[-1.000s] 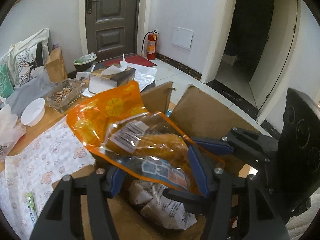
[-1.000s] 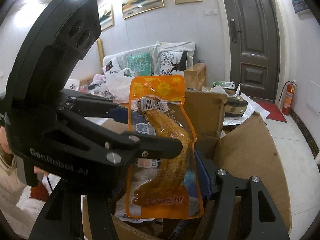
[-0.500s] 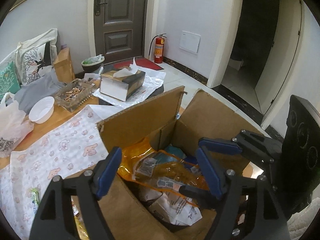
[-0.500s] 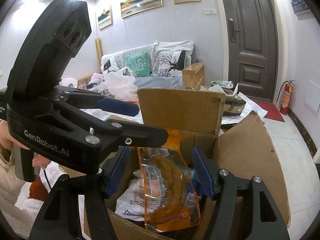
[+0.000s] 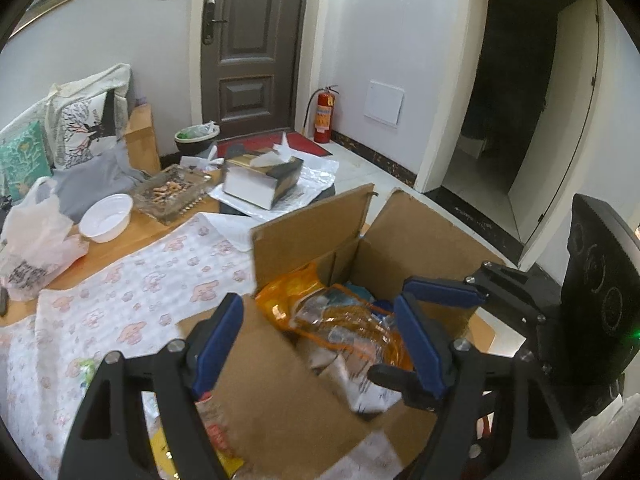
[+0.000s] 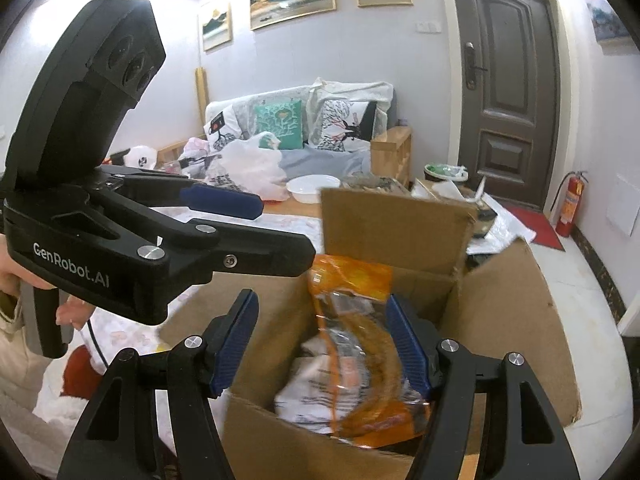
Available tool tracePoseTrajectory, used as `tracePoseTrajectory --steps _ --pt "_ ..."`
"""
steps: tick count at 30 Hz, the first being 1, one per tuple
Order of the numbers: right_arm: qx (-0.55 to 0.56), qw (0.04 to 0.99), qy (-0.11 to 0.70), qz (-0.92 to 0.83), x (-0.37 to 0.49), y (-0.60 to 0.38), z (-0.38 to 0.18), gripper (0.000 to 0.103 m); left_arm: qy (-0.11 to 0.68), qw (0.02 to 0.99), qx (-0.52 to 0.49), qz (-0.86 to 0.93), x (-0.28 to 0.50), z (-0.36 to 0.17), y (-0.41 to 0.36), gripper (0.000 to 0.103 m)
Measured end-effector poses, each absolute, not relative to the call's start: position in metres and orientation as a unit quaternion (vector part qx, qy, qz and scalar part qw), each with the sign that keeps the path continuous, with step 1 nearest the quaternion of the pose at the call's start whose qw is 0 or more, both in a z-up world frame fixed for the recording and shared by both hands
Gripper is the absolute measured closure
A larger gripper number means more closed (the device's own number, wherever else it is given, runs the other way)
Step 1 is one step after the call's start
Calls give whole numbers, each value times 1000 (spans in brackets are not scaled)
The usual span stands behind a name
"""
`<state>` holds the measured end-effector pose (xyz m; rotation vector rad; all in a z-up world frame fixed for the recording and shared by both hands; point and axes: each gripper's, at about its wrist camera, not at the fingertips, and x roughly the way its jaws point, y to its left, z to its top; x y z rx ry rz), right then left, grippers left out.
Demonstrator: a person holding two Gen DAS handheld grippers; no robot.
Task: Organize snacks
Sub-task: 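Grasp the yellow cracker pack with right gripper while left grasps the wafer bar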
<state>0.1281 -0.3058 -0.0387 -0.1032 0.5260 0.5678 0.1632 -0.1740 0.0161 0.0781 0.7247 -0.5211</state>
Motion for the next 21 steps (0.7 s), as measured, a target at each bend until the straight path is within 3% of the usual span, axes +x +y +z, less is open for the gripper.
tracePoseTrajectory --steps 2,11,21 --pt "-58 925 252 280 119 -293 -32 35 343 906 32 -245 152 22 -156 28" --pt "-104 907 245 327 84 -207 -17 35 313 928 -12 -199 100 33 -50 24" --pt "-134 870 302 366 85 -110 -50 35 337 926 -65 -158 81 -17 46 24"
